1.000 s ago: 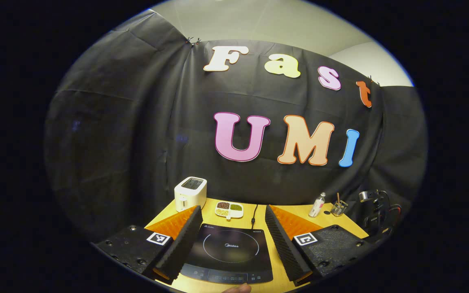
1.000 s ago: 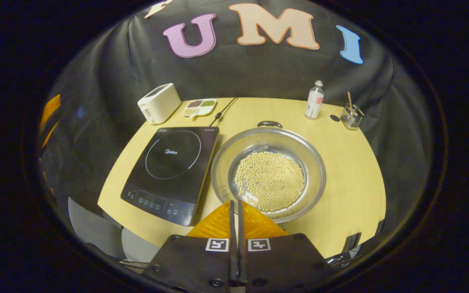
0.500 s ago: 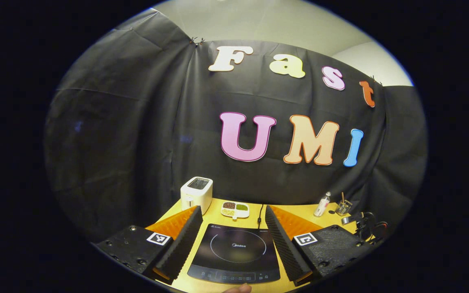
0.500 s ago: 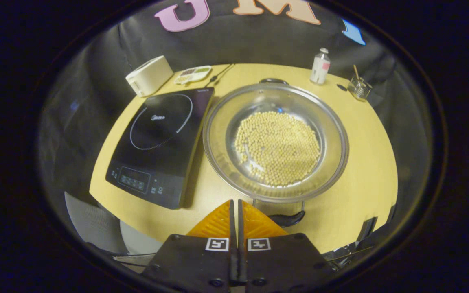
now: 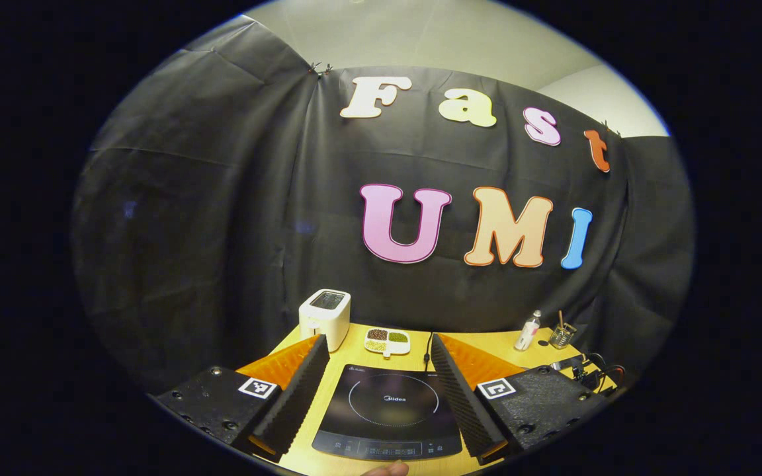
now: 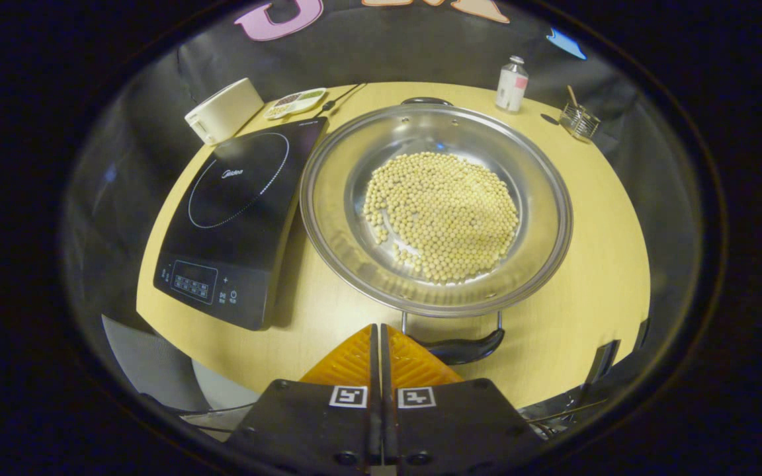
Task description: First push the handle of the pot to place it horizontally, then grasp the pot with both hands and set it on the induction cooktop.
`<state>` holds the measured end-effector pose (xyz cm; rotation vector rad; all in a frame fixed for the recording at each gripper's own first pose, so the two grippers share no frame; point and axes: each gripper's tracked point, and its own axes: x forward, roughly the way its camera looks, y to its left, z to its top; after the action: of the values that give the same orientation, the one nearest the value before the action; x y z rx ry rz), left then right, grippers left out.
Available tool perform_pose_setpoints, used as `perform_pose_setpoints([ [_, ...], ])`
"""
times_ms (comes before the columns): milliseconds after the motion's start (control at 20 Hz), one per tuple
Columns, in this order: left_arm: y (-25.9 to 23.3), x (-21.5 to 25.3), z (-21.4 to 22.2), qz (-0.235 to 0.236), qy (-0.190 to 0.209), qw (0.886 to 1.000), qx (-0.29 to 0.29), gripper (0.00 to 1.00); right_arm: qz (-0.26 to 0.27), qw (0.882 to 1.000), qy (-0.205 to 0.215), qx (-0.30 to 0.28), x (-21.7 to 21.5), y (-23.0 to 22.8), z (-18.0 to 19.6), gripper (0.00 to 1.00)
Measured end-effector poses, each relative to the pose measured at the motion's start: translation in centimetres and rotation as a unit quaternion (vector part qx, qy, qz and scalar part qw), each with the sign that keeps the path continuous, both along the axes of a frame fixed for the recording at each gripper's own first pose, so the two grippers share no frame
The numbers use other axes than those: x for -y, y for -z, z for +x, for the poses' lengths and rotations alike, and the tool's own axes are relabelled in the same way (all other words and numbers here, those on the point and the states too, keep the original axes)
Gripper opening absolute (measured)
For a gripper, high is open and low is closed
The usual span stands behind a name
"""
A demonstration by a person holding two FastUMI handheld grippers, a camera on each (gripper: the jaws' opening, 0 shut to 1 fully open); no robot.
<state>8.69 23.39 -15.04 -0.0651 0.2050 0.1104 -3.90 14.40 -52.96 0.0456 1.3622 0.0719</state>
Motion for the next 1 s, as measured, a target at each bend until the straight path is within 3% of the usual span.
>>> perform_pose_setpoints([
  [50, 0.0, 0.1, 0.0, -0.001, 0.000, 1.000, 0.000, 0.99, -0.002, 1.000, 0.003, 0.000, 0.3, 0.0, -0.1, 0.03],
  [100, 0.1, 0.2, 0.0, -0.002, -0.001, 1.000, 0.000, 0.94, -0.003, 1.000, 0.005, 0.000, 0.5, 0.0, -0.1, 0.01],
  [400, -0.2, 0.9, -0.6, -0.002, -0.007, 1.000, 0.002, 0.94, -0.007, 1.000, 0.011, -0.001, 2.6, 0.0, -0.1, 0.03],
  [450, -0.2, 1.1, -0.6, -0.002, -0.009, 1.000, 0.002, 0.89, -0.007, 1.000, 0.012, -0.002, 3.0, 0.1, -0.1, 0.03],
  [500, -0.2, 1.4, -0.7, -0.001, -0.011, 1.000, 0.001, 0.94, -0.008, 1.000, 0.014, -0.003, 3.5, 0.1, -0.1, 0.02],
  [550, -0.2, 1.7, -0.8, 0.000, -0.015, 1.000, 0.000, 0.89, -0.008, 1.000, 0.017, -0.004, 4.0, 0.2, -0.1, 0.02],
  [650, -0.5, 2.4, -1.0, 0.001, -0.022, 1.000, 0.000, 0.89, -0.003, 1.000, 0.021, -0.006, 5.0, 0.3, 0.0, 0.02],
  [700, -0.6, 2.9, -1.2, 0.002, -0.025, 1.000, 0.001, 0.94, -0.001, 1.000, 0.019, -0.007, 5.5, 0.4, 0.2, 0.02],
  [1000, -0.2, 6.4, -2.4, 0.000, -0.054, 0.999, -0.001, 0.90, 0.004, 1.000, 0.002, -0.009, 9.7, 0.5, 1.1, 0.03],
])
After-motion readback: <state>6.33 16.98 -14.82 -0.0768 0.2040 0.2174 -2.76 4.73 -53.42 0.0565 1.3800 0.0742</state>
